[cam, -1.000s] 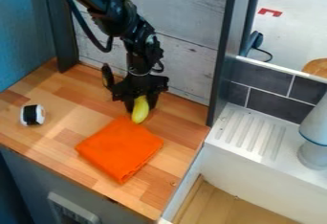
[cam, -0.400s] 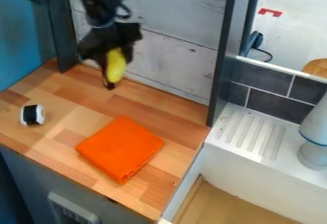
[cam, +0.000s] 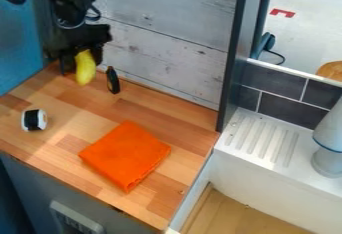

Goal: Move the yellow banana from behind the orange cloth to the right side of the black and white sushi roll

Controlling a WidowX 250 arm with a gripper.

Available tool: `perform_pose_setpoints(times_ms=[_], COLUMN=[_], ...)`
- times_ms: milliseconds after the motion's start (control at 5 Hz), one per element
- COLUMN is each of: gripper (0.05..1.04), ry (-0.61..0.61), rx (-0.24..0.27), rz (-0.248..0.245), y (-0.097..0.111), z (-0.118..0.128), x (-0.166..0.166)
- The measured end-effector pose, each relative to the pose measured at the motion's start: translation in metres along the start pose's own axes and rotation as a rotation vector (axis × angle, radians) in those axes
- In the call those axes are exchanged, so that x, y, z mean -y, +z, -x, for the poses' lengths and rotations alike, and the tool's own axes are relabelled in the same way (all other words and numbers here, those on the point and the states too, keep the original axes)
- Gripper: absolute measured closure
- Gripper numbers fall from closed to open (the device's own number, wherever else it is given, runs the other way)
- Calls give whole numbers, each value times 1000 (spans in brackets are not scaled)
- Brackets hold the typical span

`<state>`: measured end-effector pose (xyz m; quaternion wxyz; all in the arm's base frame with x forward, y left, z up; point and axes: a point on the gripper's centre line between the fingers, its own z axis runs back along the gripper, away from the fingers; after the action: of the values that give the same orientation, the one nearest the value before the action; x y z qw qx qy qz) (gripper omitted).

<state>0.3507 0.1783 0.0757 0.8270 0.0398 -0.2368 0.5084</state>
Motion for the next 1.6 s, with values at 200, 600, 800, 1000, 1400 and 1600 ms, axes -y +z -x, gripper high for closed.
perform_pose_setpoints(times_ms=[200, 600, 800, 1000, 1400, 1600], gripper=[477, 477, 477, 477, 115, 74], ry=[36, 13, -13, -20, -1, 5], rx=[-25, -45, -60, -55, -65, -57], rz=[-60, -130, -143, -138, -123, -119], y=[-24, -52, -67, -71, -70, -59], z=[0, 8, 16, 16, 17, 15], x=[-19, -29, -33, -33, -31, -31])
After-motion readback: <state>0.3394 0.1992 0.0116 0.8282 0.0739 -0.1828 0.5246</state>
